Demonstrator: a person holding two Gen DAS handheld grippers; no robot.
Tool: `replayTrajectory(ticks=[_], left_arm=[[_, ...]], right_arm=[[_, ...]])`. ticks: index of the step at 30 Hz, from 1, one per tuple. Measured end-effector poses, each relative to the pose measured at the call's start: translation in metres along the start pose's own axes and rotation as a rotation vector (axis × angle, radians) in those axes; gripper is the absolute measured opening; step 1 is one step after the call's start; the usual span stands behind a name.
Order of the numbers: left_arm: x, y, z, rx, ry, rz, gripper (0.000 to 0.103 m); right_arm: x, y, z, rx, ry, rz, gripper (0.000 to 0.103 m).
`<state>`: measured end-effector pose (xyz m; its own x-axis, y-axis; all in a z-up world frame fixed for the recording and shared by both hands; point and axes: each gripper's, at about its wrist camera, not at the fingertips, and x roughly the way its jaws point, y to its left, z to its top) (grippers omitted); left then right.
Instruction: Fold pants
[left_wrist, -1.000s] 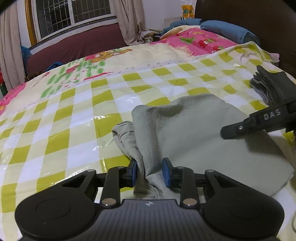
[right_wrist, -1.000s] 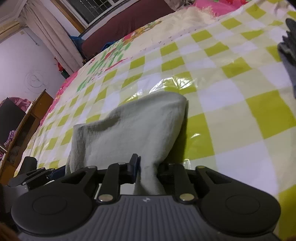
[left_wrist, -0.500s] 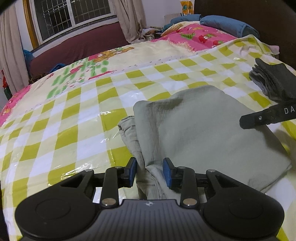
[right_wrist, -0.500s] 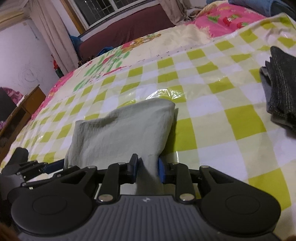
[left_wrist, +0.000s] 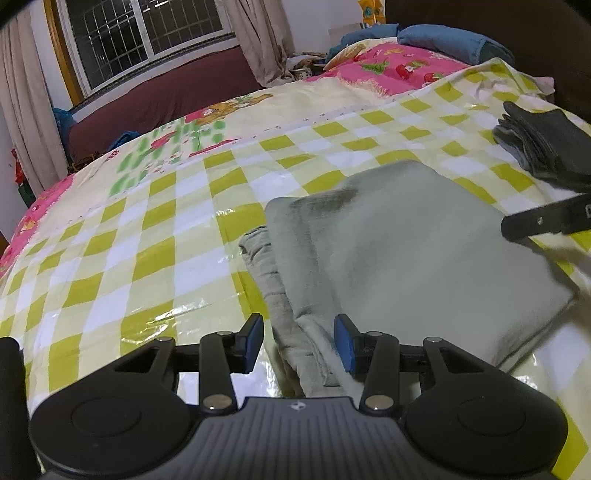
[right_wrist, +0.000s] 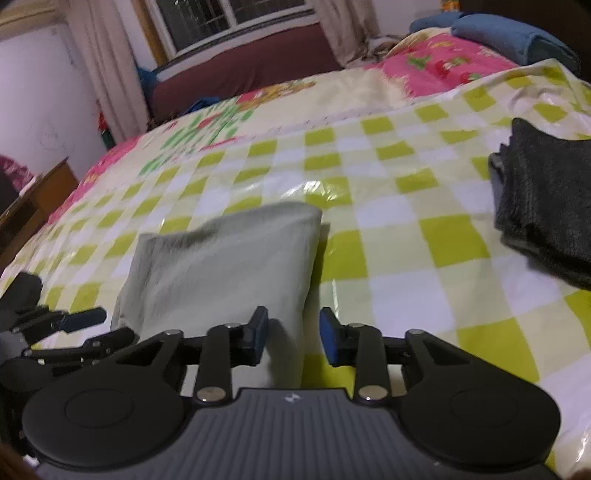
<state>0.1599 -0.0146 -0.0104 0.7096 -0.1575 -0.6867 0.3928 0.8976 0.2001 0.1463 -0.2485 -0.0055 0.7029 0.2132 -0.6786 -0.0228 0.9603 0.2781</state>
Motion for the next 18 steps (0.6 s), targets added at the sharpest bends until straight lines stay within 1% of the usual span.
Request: replayTrajectory(ticks=[2, 5, 8, 11, 13, 16, 18], left_arm=[[-0.002, 0.000, -0.001, 0.002, -0.001, 0.002, 0.058], [0.000, 0.002, 0.002, -0.002, 0.006, 0.007, 0.060], [0.004, 0.000, 0.001, 0.000, 0.009, 0.017, 0.061], [0.003, 0.000, -0.002, 0.002, 0.003, 0.023, 0.061], [0.002, 0.000, -0.003, 0.003, 0.008, 0.032, 0.061], [-0.001, 0.000, -0.002, -0.012, 0.030, 0.046, 0.061], [-0.002, -0.004, -0.002, -0.003, 0.041, 0.071, 0.062]], right_arm=[[-0.002, 0.000, -0.005, 0.011, -0.005, -0.004, 0.034], [-0.006, 0.001, -0.011, 0.028, -0.005, 0.024, 0.034], [-0.001, 0.007, -0.023, 0.039, 0.045, 0.043, 0.038], [-0.006, 0.013, -0.030, 0.046, 0.020, 0.041, 0.042], [-0.005, 0.014, -0.034, 0.078, 0.018, 0.066, 0.050], [0.000, 0.018, -0.042, 0.050, 0.014, 0.062, 0.051], [0.000, 0.020, -0.047, 0.032, 0.004, 0.067, 0.052]])
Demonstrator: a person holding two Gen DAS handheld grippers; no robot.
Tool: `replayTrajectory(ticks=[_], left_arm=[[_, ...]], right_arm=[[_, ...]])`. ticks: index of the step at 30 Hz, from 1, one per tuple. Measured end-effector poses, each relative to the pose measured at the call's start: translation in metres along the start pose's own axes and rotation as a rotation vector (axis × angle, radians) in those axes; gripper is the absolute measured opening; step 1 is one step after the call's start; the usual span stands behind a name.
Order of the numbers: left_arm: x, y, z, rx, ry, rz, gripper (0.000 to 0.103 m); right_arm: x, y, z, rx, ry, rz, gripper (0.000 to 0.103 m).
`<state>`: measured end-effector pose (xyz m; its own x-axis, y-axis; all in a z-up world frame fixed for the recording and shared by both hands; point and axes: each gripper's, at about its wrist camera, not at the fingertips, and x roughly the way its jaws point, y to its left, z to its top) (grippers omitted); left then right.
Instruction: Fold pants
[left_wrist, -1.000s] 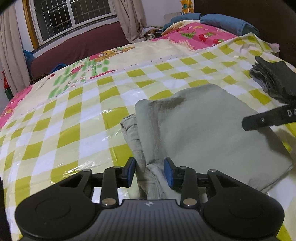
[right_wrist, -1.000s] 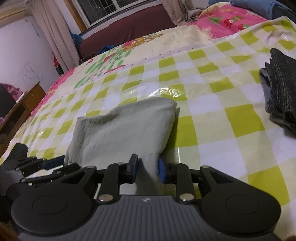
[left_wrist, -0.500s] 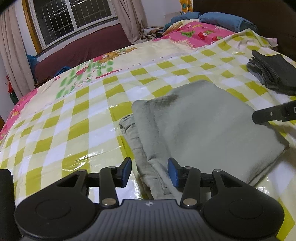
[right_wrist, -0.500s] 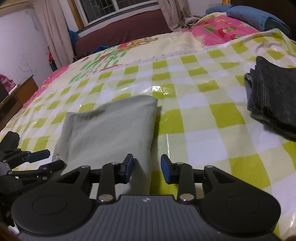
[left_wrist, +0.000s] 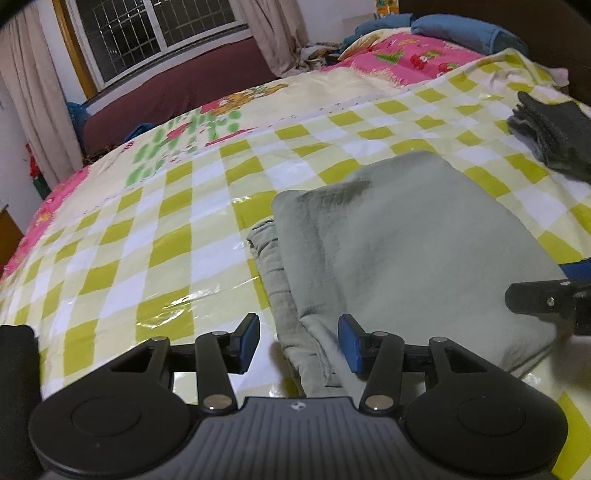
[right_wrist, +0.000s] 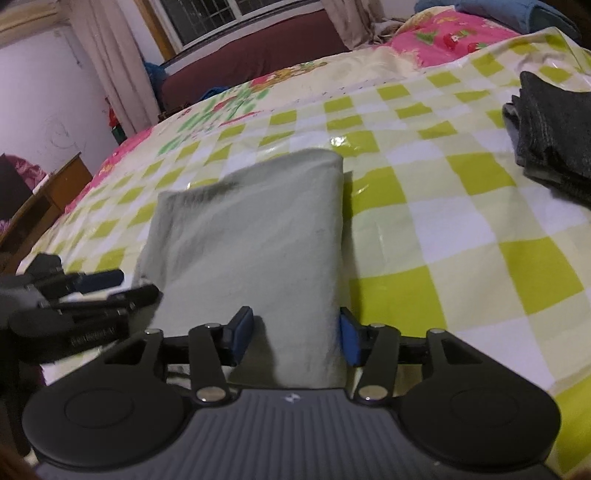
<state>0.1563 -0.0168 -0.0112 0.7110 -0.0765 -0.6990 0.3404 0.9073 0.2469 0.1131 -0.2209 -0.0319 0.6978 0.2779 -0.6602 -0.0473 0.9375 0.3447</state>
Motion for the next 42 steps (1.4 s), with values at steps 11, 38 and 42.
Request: replayTrajectory(ticks=[11, 38, 42], left_arm=[[0.001, -0.036, -0.002, 0.097, 0.054, 0.101, 0.062], [-0.018, -0.039, -0.022, 0.043, 0.075, 0.077, 0.062], [-0.021, -0.039, -0.027, 0.038, 0.064, 0.066, 0.062]], right_arm=[[-0.005, 0.000, 0.000, -0.044, 0.013, 0.049, 0.052], [-0.025, 0.010, -0.016, -0.090, 0.035, 0.042, 0.052], [-0.028, 0.012, -0.019, -0.099, 0.037, 0.030, 0.052]])
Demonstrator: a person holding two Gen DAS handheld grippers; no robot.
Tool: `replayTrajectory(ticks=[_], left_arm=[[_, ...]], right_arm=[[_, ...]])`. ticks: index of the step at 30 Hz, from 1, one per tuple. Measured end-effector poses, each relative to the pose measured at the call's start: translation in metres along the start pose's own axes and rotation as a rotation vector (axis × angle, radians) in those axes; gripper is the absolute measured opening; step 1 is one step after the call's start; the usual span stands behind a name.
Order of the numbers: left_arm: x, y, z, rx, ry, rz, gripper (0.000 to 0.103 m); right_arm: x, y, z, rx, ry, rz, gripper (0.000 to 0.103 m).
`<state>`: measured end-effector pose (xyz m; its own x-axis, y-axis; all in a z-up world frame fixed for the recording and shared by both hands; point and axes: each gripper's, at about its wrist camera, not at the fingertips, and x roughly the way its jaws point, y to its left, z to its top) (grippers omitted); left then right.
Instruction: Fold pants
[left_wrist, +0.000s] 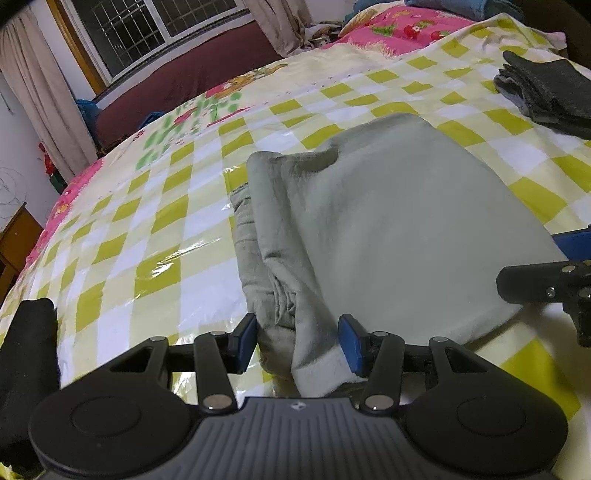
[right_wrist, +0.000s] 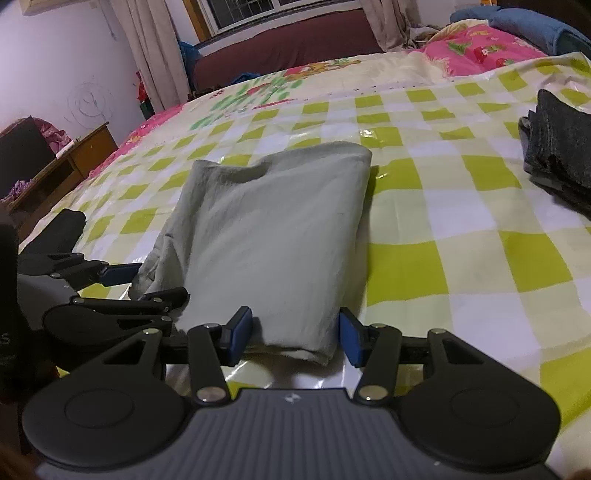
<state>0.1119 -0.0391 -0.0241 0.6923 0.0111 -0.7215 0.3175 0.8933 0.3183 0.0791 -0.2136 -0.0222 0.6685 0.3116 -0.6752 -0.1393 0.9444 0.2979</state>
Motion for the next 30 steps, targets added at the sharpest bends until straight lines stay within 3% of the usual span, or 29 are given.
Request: replayTrajectory(ticks=[12, 22, 30], left_arm=[[-0.014, 0.008, -0.014, -0.005, -0.044, -0.010, 0.063], [-0.024, 0.027, -0.027, -0.039, -0.074, -0.008, 0.070], [-0.042, 0.029, -0.037, -0.025, -0.080, 0.043, 0.070]], right_arm=[[-0.015, 0.003, -0.006, 0.014, -0.021, -0.021, 0.052], [-0.026, 0.010, -0.013, 0.007, -0.029, -0.039, 0.052], [-0.036, 0.007, -0.015, 0.046, -0.043, -0.033, 0.052]])
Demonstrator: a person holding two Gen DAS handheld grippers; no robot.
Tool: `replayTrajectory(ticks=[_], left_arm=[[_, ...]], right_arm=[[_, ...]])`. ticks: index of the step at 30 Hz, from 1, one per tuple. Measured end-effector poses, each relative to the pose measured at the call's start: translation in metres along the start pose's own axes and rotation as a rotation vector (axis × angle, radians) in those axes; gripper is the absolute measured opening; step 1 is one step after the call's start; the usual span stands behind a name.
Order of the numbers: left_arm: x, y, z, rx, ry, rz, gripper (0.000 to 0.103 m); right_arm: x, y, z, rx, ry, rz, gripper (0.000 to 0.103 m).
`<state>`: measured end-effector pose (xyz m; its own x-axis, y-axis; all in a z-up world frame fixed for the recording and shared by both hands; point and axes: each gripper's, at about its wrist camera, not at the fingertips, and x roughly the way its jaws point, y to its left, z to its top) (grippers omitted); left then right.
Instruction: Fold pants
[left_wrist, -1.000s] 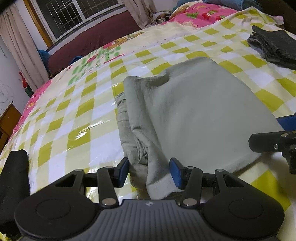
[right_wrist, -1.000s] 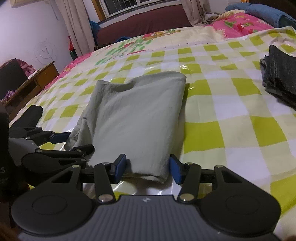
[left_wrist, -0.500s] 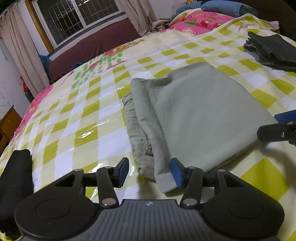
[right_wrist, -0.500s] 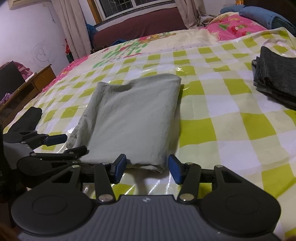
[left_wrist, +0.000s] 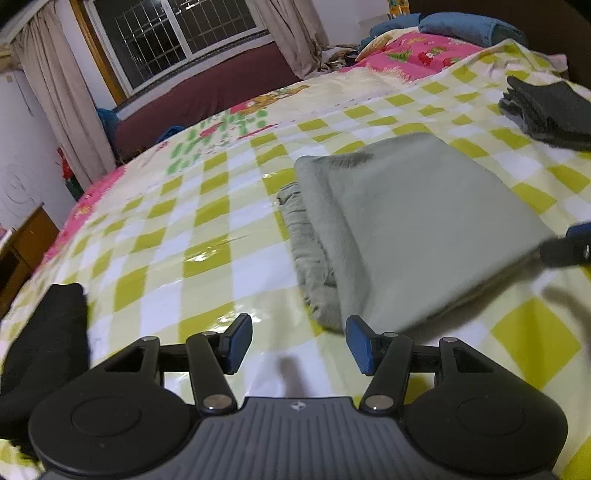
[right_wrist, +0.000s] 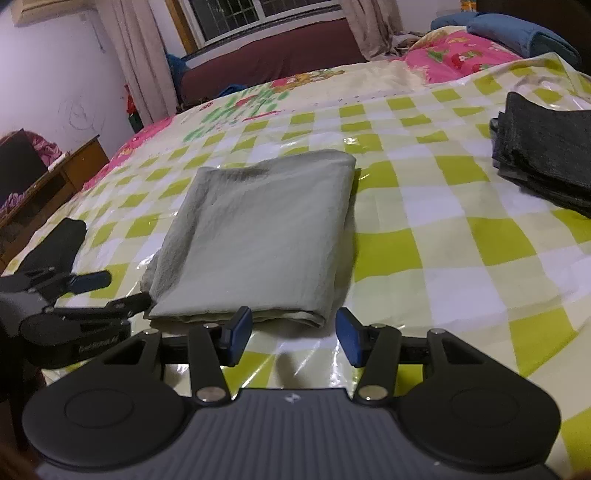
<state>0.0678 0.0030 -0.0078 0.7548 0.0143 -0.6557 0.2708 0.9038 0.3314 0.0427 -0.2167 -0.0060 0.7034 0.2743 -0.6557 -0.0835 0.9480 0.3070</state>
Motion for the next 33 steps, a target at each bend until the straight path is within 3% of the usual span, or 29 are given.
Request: replayTrajectory(ticks=[17, 33], left_arm=[[-0.015, 0.020, -0.020, -0.077, 0.010, 0.039, 0.071], [-0.032, -0.009, -0.020, -0.082, -0.001, -0.061, 0.078]], right_arm=[[-0.002, 0.002, -0.003, 0.013, 0.009, 0.014, 0.052], [-0.013, 0.016, -0.015, -0.009, 0.024, 0.019, 0.053]])
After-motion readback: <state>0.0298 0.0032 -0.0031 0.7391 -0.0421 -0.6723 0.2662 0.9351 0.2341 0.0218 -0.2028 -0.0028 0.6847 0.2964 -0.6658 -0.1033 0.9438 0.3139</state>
